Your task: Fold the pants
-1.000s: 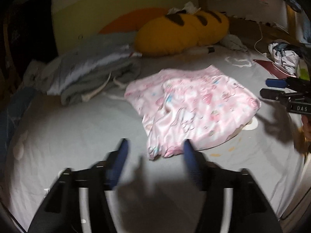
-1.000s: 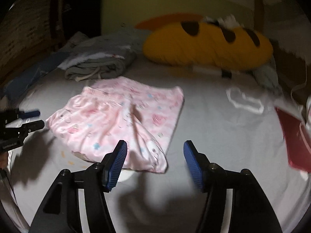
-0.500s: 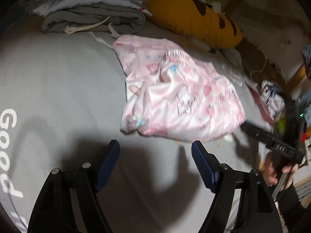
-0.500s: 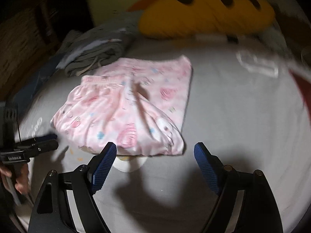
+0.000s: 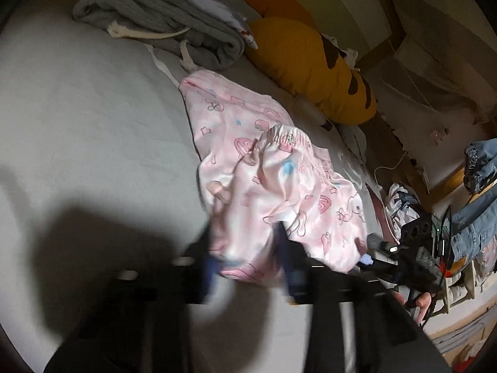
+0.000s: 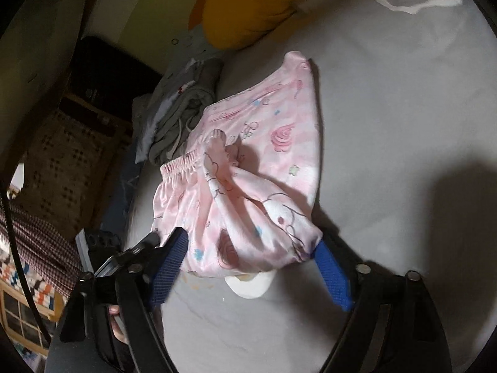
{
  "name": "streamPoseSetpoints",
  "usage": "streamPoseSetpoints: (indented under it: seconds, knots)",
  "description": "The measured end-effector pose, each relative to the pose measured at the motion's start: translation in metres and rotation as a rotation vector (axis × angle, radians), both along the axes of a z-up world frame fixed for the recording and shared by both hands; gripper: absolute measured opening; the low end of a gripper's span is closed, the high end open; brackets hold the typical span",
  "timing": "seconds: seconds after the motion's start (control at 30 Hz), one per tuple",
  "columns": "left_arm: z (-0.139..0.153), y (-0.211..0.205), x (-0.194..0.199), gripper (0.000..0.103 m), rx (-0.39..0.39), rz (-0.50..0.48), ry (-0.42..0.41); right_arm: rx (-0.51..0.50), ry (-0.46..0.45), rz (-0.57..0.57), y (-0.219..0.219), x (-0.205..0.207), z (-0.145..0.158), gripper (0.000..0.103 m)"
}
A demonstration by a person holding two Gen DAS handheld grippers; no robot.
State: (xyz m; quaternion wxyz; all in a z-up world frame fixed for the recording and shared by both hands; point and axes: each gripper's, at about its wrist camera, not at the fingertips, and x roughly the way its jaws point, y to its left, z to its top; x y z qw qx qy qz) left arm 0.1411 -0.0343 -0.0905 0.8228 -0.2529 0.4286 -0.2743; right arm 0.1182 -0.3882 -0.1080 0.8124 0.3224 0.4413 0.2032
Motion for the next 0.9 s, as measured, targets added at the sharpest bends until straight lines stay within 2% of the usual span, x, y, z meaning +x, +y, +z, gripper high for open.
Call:
streamPoseSetpoints:
  seconds: [0.07,0.17,0.3,0.47,0.63,0.8,0.87,0.9]
  knots:
    - [-0.004,-0.001,-0.002,0.017,-0.002,0.001,0.004,-0.043,0.028,0.012,0.006,0.004,-0.005,0.025]
    - [0.001,-0.004,-0.007,0.012,0.035,-0.009,-0.030,-0.083,0.006,0.004,0.010,0.002,-0.003,0.014]
    - [0.014,-0.006,-0.023,0.008,0.111,-0.014,-0.080,-0.190,-0.079,-0.004,0.022,-0.013,0.014,0.012]
    - [0.033,-0.010,-0.055,0.007,0.212,-0.018,-0.121,-0.314,-0.109,-0.019,0.043,-0.052,0.027,0.011]
    - [0.035,-0.010,-0.086,0.008,0.279,-0.016,-0.104,-0.348,-0.111,-0.023,0.056,-0.091,0.027,0.011]
    - [0.029,-0.010,-0.097,0.010,0.320,-0.027,-0.115,-0.399,-0.108,-0.018,0.058,-0.098,0.023,0.012]
    - [0.029,-0.010,-0.097,0.013,0.336,-0.023,-0.125,-0.403,-0.100,-0.019,0.057,-0.097,0.022,0.019]
    - [0.030,-0.010,-0.099,0.020,0.346,-0.019,-0.138,-0.406,-0.101,-0.025,0.056,-0.097,0.022,0.023]
